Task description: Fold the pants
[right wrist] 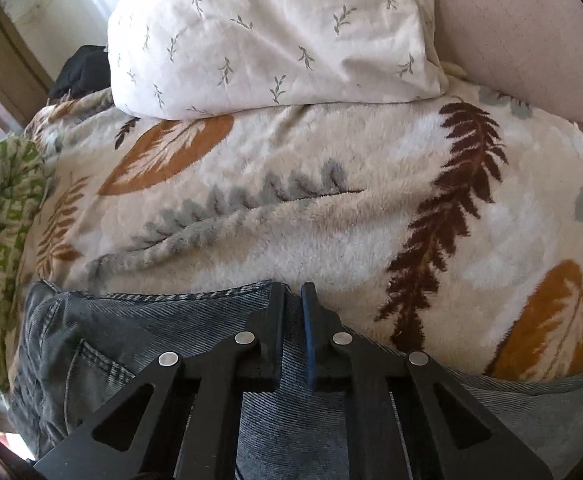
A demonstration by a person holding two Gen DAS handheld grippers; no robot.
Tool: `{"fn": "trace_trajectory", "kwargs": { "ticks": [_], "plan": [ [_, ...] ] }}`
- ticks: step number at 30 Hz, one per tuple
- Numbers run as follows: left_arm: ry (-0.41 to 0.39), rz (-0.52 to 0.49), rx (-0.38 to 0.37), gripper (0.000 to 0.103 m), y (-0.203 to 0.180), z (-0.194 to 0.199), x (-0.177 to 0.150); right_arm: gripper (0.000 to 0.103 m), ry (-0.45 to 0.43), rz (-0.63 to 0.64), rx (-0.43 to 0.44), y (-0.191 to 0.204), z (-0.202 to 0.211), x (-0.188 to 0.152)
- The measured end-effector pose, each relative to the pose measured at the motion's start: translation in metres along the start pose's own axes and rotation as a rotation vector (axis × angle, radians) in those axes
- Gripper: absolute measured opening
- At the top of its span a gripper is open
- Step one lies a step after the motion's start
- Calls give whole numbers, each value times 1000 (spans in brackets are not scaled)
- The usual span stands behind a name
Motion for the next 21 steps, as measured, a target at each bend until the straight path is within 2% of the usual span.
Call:
{"fn": "trace_trajectory", "kwargs": {
  "ticks": [2,3,4,8,10,13,15,19,21],
  "plan": [
    [-1,6,-6,60,1,0,1,13,2,-17,29,0,4,0],
    [-3,12,-11,60,2,1,1,23,9,-33,51,-3,9,-1],
    [-6,16,-15,60,3,1,1,27,2,-49,69,-8,17,-2],
    [-25,16,-7,63,4,3,3,28,-80,-68,110,-29,58,-12],
    [-43,18,1,65,4,5,4,28,-121,-95,115,-52,85,-24],
    [-96,10,20,72,4,12,7,36,-170,-155,113,-93,120,-48],
    [-132,-2,30,76,2,16,10,44,-206,-229,114,-128,145,-69],
    [-208,-68,40,86,-10,22,11,46,-273,-385,102,-195,185,-114],
    [-218,-111,59,89,-19,21,8,49,-305,-496,111,-234,204,-145]
  ]
}}
Point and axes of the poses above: each gripper's, at about its wrist camera, not at the fingertips, and z roughly against the way its jaws point, y to its left, x to its top, the point moved 5 cm from there along -z, roughly the way its jaws point, and after that the axes turned 7 degrees about -x, right-handed, at the moved point
